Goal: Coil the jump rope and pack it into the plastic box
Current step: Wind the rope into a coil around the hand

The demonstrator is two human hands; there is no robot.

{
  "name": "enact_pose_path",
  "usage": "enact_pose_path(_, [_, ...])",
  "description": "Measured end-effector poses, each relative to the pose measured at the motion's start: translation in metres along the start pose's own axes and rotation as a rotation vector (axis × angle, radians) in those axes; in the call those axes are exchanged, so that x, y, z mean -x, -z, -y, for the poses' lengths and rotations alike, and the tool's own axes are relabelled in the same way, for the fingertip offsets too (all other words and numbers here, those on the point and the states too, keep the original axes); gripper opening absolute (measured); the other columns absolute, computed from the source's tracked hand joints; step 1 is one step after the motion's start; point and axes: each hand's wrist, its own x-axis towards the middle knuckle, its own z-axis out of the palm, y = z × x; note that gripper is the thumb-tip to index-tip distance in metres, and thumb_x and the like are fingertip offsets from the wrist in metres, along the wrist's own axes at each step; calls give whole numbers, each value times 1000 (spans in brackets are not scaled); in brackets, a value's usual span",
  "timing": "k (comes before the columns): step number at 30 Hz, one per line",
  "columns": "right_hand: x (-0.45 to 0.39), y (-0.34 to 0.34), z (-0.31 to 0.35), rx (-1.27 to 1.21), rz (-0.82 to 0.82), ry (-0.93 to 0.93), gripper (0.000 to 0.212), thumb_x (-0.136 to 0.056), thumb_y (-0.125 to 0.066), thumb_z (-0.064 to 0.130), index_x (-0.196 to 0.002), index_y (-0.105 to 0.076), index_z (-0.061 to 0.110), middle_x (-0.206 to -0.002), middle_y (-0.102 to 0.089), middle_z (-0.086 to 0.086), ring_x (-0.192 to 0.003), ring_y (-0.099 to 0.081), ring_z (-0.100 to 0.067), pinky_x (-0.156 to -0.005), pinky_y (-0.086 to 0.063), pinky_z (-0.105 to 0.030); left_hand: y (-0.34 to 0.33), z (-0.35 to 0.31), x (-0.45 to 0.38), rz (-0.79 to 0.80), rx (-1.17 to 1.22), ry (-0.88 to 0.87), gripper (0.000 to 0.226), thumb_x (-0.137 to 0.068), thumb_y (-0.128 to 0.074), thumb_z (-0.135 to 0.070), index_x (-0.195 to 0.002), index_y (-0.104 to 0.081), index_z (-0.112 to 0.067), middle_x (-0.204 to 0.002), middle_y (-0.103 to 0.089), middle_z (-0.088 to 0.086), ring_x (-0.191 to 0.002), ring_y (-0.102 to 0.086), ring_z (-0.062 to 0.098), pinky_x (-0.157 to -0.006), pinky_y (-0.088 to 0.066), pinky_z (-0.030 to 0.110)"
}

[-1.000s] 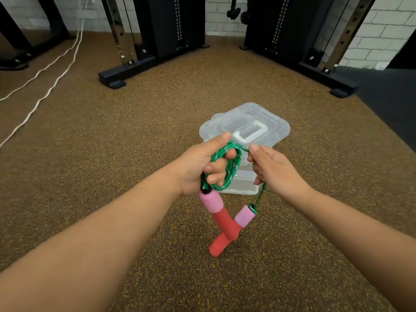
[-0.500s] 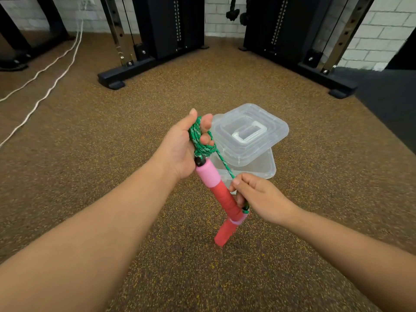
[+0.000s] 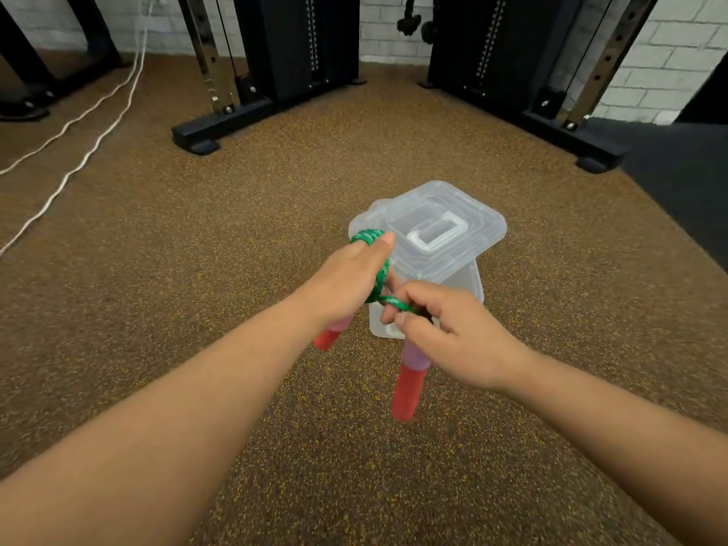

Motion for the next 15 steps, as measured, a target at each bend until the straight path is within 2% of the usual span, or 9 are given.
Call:
enact_pose_path(2, [-2,6,2,6,-36,28,17,-82,-50,13,-88,-64,20,-83,-70,-3,-73,-62,-25,-71,-49,-37,-1,-2,2,48,-85,-34,51,-95,-28,-54,-104,-66,-21,-77,-64,-2,-59,-51,7,-58,-37,26])
enact_pose_path(3, [-3,9,2,1,-50,35,17,-81,-51,9,-87,-65,18,-81,-70,2,-73,-60,-25,-70,-48,-34,-1,-5,3,85,-87,-53,52,-97,-26,-53,-92,-67,-21,-69,-60,-5,-55,-50,5,-55,-37,22])
enact_pose_path(5, [-5,15,0,-35,-82,22,19,-82,-55,4,-88,-63,20,-74,-67,10,-73,-58,-26,-69,-47,-31,0,-9,6,168,-104,-58,61,-95,-20,-57,-64,-57,-19,-54,-55,-3,-46,-50,8,-51,-39,16])
enact_pose_path(6, [-6,18,-1,-63,-102,3,20,-83,-57,4,-90,-61,23,-73,-65,9,-74,-58,-26,-69,-47,-31,1,-8,6,205,-118,-39,66,-93,-18,-62,-60,-54,-17,-50,-53,-1,-45,-50,11,-52,-41,17])
enact_pose_path(8, [-8,24,-5,-103,-120,-20,21,-84,-61,8,-93,-55,27,-74,-64,5,-72,-59,-19,-70,-48,-34,4,-6,7,287,-110,23,77,-87,-14,-71,-64,-59,-13,-46,-45,-1,-46,-47,17,-53,-42,24])
enact_pose_path(10, [-11,25,-10,-119,-125,-26,23,-85,-63,9,-93,-53,28,-72,-61,8,-69,-55,-10,-72,-47,-36,5,-6,7,363,-63,68,84,-83,-12,-76,-69,-66,-13,-44,-36,-1,-45,-40,19,-51,-40,25])
enact_pose_path(13, [-13,23,-16,-287,-142,-31,24,-84,-65,8,-93,-54,27,-76,-58,4,-72,-53,-12,-72,-46,-35,6,-8,5,420,25,104,84,-76,-12,-83,-58,-59,-16,-39,-30,-1,-38,-33,19,-50,-38,27])
enact_pose_path(15, [-13,21,-18,-413,-104,-56,27,-83,-67,9,-99,-54,25,-86,-58,-1,-80,-56,-14,-75,-48,-30,6,-7,4,460,106,129,81,-73,-14,-85,-52,-51,-16,-34,-27,-1,-34,-27,18,-45,-35,24])
